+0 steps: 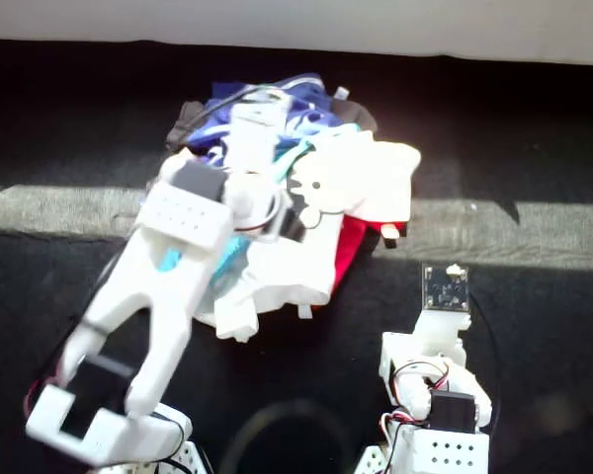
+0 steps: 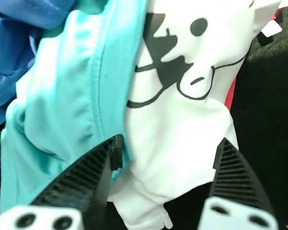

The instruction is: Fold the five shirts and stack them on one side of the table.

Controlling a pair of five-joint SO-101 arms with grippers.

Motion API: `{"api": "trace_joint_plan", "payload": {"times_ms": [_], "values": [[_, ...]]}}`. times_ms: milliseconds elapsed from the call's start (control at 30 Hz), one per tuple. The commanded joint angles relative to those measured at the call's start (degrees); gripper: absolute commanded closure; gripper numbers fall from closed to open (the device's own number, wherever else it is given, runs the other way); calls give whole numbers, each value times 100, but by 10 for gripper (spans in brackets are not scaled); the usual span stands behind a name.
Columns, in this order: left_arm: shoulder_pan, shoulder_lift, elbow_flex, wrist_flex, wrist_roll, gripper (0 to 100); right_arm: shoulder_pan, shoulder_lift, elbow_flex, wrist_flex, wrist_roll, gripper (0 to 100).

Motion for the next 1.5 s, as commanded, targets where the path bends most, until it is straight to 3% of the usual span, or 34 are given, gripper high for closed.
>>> {"api": "trace_joint_plan", "payload": {"times_ms": [0,267,500,667,867,1100,1333,1467], "values": [[171,1121,-884,18,70,694,-13,13,673,31,-18,992],[-365,3037,-1754,53,35,713,-13,13,673,31,-18,992],[-1182,3644,-1974,149,44,998,-13,13,673,31,-18,992],[-1921,3635,-2220,712,35,991,-13,13,673,31,-18,992],[-3301,3635,-3380,1749,9,991,-13,13,673,31,-18,992],[-5033,3644,-5253,2716,-800,991,-13,13,673,31,-18,992],[-6721,3705,-6765,2690,-1530,991,-13,13,673,31,-18,992],[-7248,3670,-7222,1934,-1899,991,-13,13,673,31,-18,992]]}}
